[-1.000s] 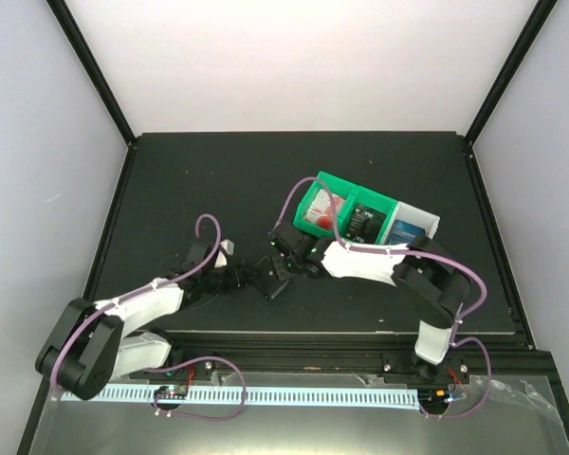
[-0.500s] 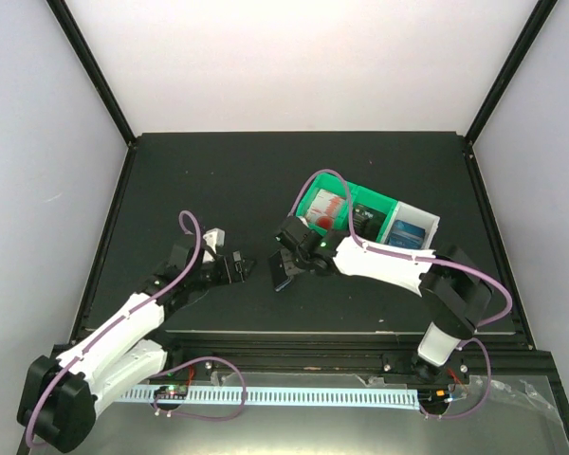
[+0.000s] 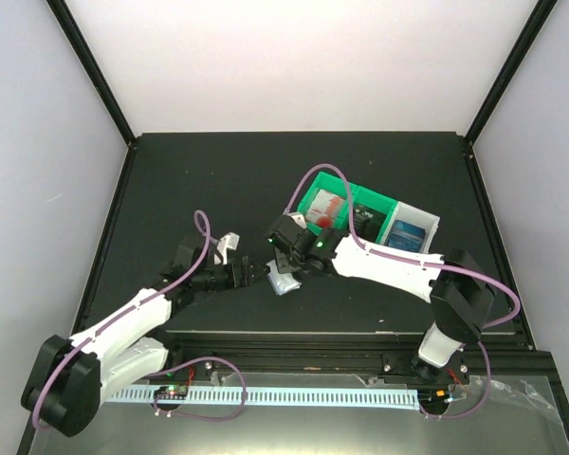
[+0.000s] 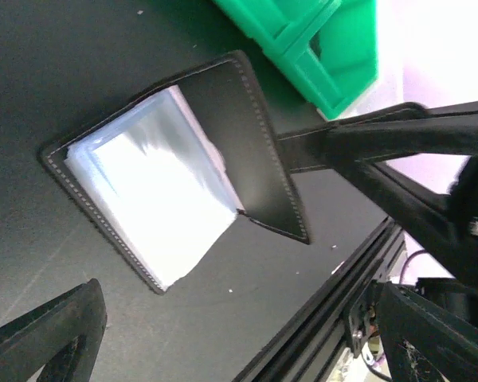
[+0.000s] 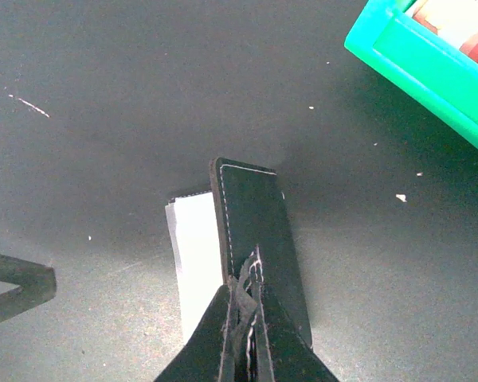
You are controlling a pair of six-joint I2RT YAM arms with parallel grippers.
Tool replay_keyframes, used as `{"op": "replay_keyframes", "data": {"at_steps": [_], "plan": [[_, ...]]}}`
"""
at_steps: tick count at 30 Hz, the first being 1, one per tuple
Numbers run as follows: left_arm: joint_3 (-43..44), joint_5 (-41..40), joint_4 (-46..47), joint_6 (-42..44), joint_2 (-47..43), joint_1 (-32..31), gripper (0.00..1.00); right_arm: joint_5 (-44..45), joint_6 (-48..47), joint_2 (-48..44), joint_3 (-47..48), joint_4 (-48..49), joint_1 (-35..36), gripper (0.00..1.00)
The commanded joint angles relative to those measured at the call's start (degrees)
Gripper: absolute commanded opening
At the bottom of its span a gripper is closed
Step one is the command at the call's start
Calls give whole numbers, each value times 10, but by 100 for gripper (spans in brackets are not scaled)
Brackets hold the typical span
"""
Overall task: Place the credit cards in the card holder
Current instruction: Open the card holder at the center of the board.
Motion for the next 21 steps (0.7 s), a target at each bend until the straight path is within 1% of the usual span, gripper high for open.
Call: {"op": "replay_keyframes", "data": {"at_steps": [1,3,4,8,10,13,21], "plan": [[4,-28,3,13,33,1,92,27,31,-2,3,3,6,1],[7,-63,-16,31,45,1,88,21,32,-4,-8,20,5,1],[10,-67,-22,36,49,1,86,16,35,-6,-14,28,5,1],[0,-50,-12,43,57,1,78,-3,49,-6,-37,53,0,1],[-10,-44,0,39,56,1,76,-12,56,-5,-50,64,-6,1],[-19,-37,13,39,57,1,71,-13,64,-1,-77,80,-21,1],[-6,-33,27,51,78,1,69,7,36,-7,-120,106,-66,1]]}}
